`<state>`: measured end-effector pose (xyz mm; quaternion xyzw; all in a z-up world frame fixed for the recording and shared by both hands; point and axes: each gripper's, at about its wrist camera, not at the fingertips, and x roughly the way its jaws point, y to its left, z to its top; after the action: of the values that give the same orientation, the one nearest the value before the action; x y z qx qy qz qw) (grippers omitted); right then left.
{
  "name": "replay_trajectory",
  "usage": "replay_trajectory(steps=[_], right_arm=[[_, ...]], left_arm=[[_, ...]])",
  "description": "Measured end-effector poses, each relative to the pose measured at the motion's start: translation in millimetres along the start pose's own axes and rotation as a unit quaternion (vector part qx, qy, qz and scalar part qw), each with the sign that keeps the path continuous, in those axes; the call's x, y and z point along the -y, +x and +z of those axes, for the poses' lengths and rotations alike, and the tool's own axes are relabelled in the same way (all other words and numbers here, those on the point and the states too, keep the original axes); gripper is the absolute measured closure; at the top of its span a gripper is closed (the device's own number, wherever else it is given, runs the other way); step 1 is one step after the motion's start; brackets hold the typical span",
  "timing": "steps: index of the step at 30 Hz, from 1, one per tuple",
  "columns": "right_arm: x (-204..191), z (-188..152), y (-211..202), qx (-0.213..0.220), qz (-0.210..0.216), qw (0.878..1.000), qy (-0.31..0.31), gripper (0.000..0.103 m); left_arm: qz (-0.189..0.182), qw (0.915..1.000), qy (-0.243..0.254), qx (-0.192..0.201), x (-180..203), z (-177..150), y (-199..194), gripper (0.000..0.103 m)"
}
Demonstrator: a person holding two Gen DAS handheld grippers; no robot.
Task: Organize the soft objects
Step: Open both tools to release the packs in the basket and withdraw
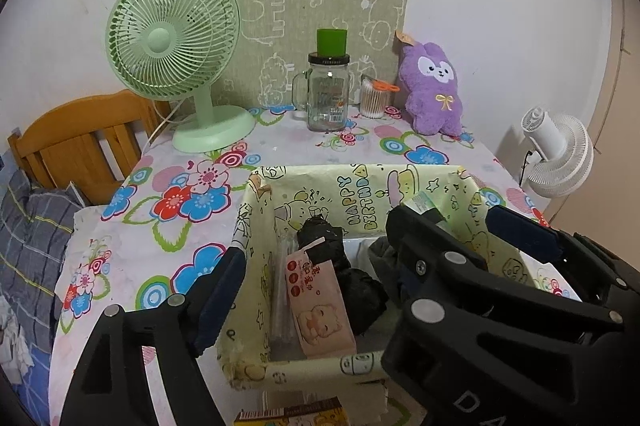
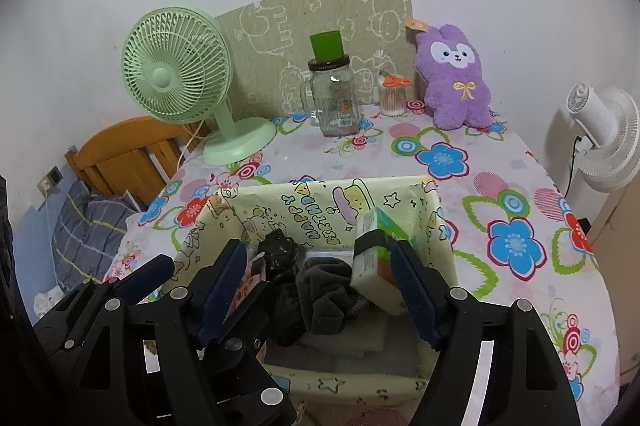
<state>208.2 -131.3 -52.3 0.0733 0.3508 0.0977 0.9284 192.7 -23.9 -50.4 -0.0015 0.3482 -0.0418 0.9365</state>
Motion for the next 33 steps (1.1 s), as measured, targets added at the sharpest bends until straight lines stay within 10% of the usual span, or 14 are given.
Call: replay_trajectory(steps=[33], right_arm=[[-14, -21, -122, 0.092, -0.017, 0.995, -0.021, 0.004]], left_arm=[[0.001, 0.9961, 0.004, 0.088, 17, -22, -106, 0.004]])
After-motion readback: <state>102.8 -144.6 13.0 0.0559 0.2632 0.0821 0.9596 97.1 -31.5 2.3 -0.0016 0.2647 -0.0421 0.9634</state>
